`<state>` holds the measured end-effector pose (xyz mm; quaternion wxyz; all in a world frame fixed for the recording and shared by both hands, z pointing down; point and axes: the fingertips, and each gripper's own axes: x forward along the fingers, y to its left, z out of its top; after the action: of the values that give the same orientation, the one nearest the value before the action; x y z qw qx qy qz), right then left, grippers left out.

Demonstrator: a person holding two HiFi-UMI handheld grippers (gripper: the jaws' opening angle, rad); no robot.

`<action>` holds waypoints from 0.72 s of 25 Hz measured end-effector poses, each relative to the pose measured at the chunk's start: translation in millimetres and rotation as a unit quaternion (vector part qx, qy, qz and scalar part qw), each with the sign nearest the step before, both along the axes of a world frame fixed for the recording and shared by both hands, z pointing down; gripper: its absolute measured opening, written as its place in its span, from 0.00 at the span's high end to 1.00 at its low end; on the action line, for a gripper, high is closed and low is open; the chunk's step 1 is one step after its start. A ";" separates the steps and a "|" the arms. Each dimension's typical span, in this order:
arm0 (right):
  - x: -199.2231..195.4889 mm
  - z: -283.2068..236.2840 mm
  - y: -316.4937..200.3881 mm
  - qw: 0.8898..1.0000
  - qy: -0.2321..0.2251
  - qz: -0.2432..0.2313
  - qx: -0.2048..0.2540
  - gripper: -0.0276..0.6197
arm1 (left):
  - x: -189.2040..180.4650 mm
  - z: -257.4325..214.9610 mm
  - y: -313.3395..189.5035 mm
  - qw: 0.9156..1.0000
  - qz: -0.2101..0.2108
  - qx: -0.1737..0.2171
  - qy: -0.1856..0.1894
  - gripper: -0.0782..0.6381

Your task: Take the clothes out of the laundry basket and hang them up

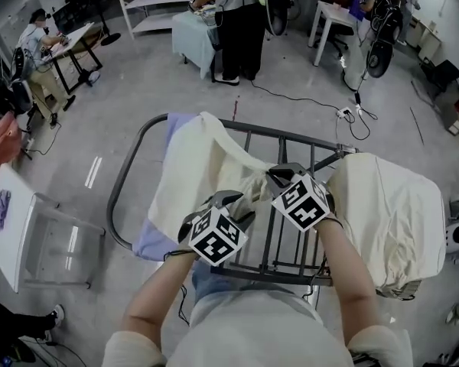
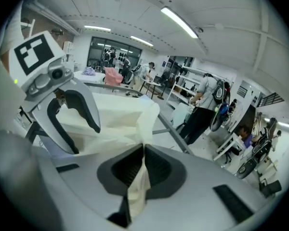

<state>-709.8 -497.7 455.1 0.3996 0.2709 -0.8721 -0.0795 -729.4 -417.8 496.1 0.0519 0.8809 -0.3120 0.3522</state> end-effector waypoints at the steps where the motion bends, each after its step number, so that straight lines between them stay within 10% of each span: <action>1: 4.7 -6.0 -5.4 1.000 0.001 -0.001 0.005 0.93 | 5.2 -0.7 -1.8 1.000 0.001 0.003 -0.002 0.60; 18: 89.6 -31.5 -115.4 0.998 0.005 0.050 0.033 0.93 | 94.0 24.1 -57.2 1.000 -0.011 -0.001 -0.028 0.61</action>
<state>-620.2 -613.1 423.6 0.3984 0.3272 -0.8522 -0.0898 -635.5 -475.0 520.3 0.0482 0.8671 -0.3225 0.3766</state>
